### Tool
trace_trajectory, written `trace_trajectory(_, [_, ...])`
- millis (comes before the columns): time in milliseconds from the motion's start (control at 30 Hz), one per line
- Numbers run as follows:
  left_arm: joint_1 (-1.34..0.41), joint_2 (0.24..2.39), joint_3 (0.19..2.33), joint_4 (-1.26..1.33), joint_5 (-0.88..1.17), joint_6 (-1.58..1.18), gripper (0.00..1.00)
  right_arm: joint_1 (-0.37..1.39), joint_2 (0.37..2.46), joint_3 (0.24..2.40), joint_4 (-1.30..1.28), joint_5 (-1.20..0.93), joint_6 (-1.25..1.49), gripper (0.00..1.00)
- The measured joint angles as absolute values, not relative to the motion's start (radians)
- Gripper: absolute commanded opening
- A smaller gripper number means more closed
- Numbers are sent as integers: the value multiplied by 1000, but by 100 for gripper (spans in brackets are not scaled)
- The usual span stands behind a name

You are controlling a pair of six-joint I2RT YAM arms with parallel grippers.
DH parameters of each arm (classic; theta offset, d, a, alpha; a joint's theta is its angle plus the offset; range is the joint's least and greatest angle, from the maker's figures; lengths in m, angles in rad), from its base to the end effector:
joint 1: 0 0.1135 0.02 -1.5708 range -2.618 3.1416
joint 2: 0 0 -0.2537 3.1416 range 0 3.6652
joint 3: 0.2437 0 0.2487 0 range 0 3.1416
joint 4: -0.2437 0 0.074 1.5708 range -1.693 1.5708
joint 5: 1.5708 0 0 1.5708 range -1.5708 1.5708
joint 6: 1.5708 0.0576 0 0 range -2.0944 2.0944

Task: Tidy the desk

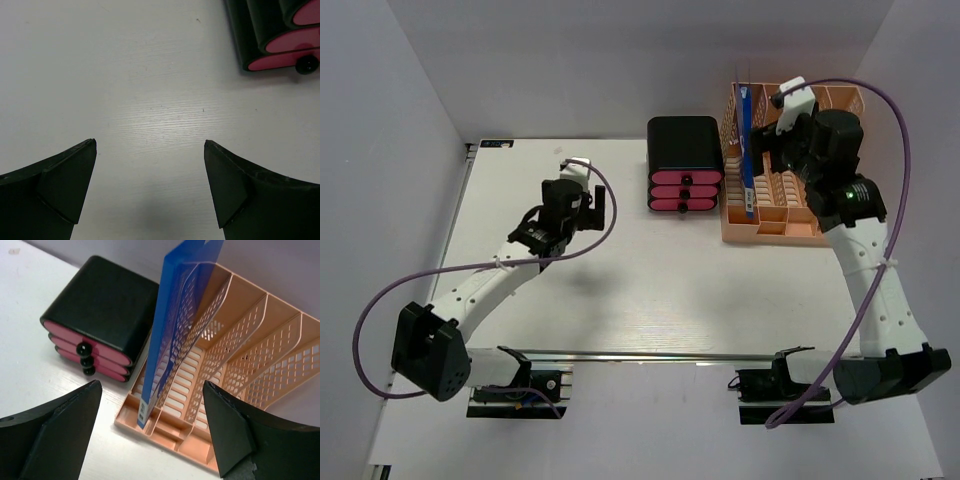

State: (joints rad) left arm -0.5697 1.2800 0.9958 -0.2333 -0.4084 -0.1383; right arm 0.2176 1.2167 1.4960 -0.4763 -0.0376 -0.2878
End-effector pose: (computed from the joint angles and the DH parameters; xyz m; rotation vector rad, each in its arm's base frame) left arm 0.2700 -0.1458 0.2837 0.1955 2.0327 -0.0148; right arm 0.2695 0.0618 0.4499 -0.4683 1.7045 -0.0177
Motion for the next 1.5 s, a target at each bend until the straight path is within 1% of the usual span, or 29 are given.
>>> trace_trajectory(200, [-424,1338,995,-234,-141,-173,98,217,1396,1733,-532,-43,-237,83])
trace_trajectory(400, [-367,1330,890,-154,17,-165,98,219,1564,1934,-583,-57,-191,81])
trace_trajectory(567, [-352,1259,852,-151,68,-136,98,225,1635,1953,-590,-51,-168,80])
trace_trajectory(733, [-350,1192,852,-124,105,-126,98,234,1668,1938,-593,-21,-166,77])
trace_trajectory(1033, [-350,1192,852,-123,116,-120,98,258,1673,1781,-472,108,-206,52])
trace_trajectory(1067, [-350,1192,852,-123,116,-120,98,260,1674,1770,-462,121,-212,47])
trace_trajectory(1100, [-350,1192,852,-123,116,-120,98,262,1676,1765,-456,133,-217,44])
trace_trajectory(1133, [-350,1192,852,-123,116,-120,98,263,1676,1758,-445,141,-221,34])
trace_trajectory(1200, [-350,1192,852,-123,116,-120,98,265,1676,1747,-424,159,-226,24])
trace_trajectory(1267, [-350,1192,852,-123,115,-120,98,265,1674,1735,-410,178,-227,8])
trace_trajectory(1333, [-350,1192,851,-123,115,-120,98,265,1674,1726,-396,196,-232,0])
trace_trajectory(1500, [-350,1191,845,-122,115,-120,98,263,1666,1716,-374,224,-229,0])
